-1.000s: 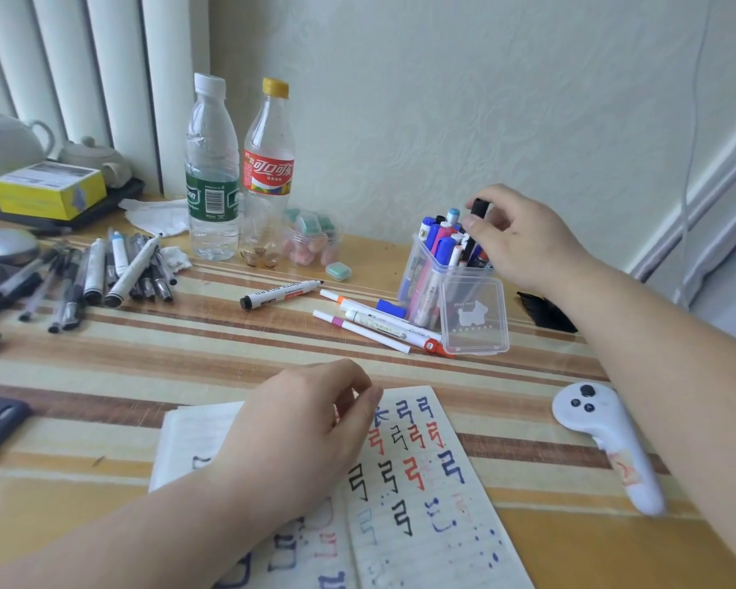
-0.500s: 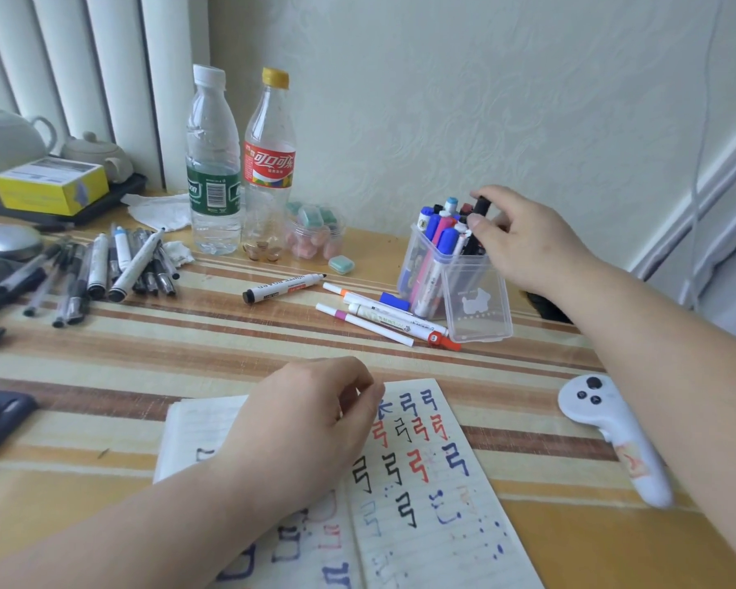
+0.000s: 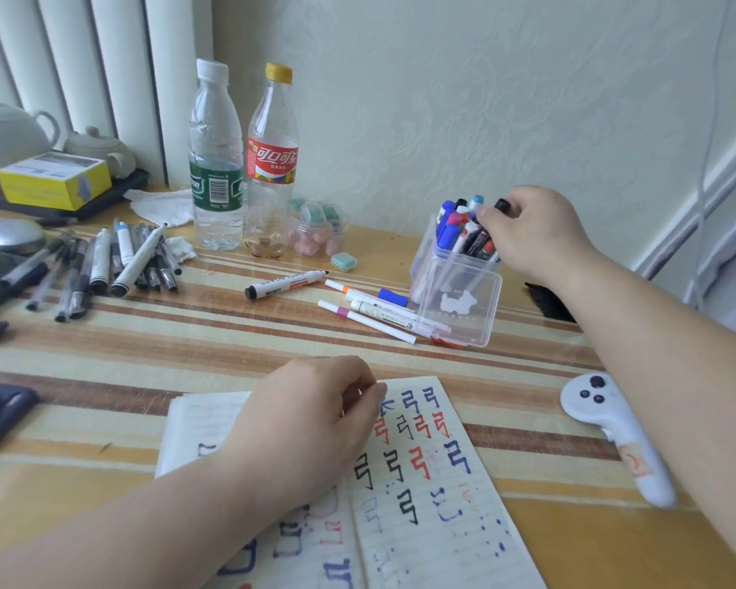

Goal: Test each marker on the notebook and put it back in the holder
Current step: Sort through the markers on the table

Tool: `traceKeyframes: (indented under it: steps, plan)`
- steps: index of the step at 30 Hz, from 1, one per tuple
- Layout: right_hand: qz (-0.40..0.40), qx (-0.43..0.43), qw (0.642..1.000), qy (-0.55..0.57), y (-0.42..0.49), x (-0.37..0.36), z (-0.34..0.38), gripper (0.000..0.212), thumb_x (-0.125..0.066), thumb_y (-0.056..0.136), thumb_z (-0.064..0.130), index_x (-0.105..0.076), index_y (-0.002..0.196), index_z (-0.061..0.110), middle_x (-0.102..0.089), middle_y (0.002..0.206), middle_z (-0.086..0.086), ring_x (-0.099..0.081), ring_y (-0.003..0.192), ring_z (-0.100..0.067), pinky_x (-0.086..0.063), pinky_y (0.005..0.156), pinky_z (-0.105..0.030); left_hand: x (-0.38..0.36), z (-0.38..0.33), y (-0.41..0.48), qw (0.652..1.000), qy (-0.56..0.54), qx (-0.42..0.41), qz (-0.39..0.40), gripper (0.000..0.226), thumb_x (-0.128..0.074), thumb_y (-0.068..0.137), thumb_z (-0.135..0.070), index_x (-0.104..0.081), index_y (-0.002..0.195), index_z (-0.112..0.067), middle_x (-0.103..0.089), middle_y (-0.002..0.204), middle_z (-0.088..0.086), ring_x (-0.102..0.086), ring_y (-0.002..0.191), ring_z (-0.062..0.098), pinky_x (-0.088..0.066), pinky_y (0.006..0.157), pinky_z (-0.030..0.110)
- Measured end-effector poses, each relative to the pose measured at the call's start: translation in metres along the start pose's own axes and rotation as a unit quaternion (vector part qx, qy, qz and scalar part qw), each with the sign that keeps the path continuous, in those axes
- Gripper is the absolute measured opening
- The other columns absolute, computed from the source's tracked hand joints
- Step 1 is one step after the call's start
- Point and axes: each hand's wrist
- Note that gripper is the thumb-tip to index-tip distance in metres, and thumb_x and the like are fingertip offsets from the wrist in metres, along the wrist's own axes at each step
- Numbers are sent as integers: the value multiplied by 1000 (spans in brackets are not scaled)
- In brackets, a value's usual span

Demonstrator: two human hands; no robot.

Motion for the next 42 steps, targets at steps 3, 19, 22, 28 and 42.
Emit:
traceKeyframes:
  steps: [3,19,22,28,42]
  plan:
    - [-35,-4,999,-7,4,-1,-3,43,-56,96,32,-44,66,3,-47,69,-11,-48,77,-35,-28,60,-38,-1,1,0,1000,-4,-1,1,22,-58,93,-43,-63,76,-30,-61,64,-16,-58,68,7,-44,58,25]
    - [42,-44,994,-90,26,-9,6,59,-36,106,48,-48,67,5,-51,69,-13,-54,78,-36,-37,65,-36,-2,2,1,1000,3,7,13,23,-57,93,-45,-62,77,-30,-61,65,-14,-57,68,6,-44,59,25]
    - [65,-31,989,-131,32,-6,1,51,-30,106,46,-52,84,6,-53,90,-14,-56,99,-39,-42,81,-39,-1,1,1,1000,7,8,11,23,-57,94,-45,-62,77,-30,-61,65,-14,-57,68,6,-44,59,25]
    - [69,164,979,-100,24,-3,3,35,-45,107,29,-43,77,11,-43,79,-4,-42,87,-27,-24,73,-31,-2,2,1,1000,2,11,13,22,-57,94,-46,-63,78,-31,-61,65,-15,-57,69,5,-45,59,25]
    - [98,37,986,-133,29,0,14,46,-38,108,38,-50,78,6,-53,75,-12,-52,79,-35,-31,65,-36,-2,3,1,1000,5,14,20,22,-58,94,-45,-63,78,-31,-60,65,-15,-57,68,5,-46,60,25]
Point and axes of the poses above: each hand's wrist, its own y-axis towards the middle knuckle, its own x-axis out of the back of the hand, z = x × y
